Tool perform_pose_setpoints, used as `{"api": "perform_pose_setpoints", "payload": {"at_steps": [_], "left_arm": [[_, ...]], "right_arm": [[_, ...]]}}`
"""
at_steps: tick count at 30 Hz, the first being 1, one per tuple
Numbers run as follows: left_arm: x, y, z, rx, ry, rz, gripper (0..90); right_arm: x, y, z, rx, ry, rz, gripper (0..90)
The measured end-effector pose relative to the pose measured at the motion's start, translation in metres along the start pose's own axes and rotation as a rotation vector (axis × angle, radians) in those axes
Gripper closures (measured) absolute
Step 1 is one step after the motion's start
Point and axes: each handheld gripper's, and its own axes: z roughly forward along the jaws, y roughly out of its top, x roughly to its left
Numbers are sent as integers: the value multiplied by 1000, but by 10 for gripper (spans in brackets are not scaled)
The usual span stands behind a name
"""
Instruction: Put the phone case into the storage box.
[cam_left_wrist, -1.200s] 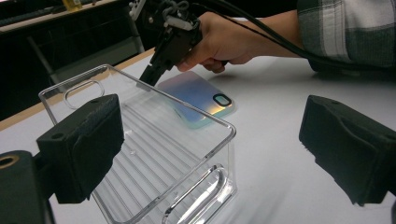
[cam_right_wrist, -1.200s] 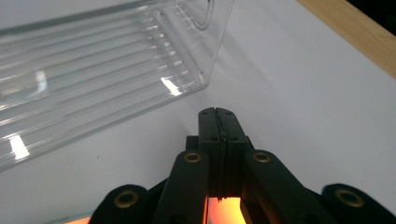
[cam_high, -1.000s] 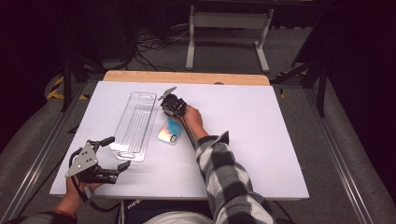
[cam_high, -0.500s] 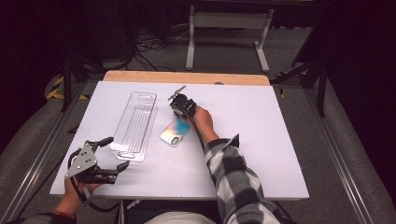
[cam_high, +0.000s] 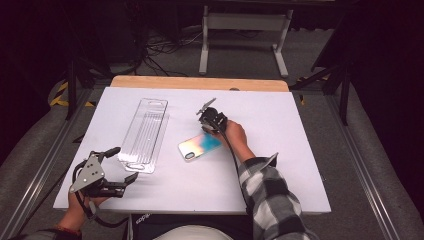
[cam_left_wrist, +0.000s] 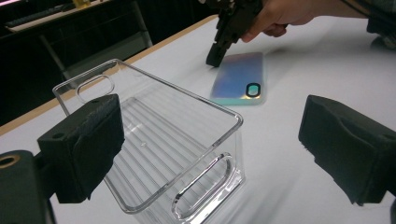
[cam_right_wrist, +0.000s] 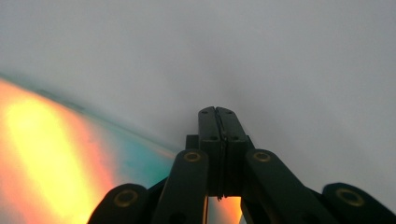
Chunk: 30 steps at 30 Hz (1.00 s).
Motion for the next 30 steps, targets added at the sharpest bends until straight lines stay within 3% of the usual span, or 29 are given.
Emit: {"api": "perform_pose_setpoints", "payload": {"at_steps": [7,13,21,24,27,30], "left_arm": [[1,0,0,5,7,-4,75],[0,0,1,9,11,-6,75],[2,-1,0,6,19,-23,75],[2,-1,0,9,18,-24,75],[2,-2,0,10,20,-28,75],[2,-1,0,8,22,-17,74]], "right_arm": [[-11,-30,-18,-3,40,18,894],[-8,-55,-32,-28,85,49,893],[9,-70,-47,-5,111,-10,875],[10,-74,-51,4,105,-32,800],[10,-75,-53,-2,119,-34,795],[8,-76,-60,-47,113,-41,661]]}}
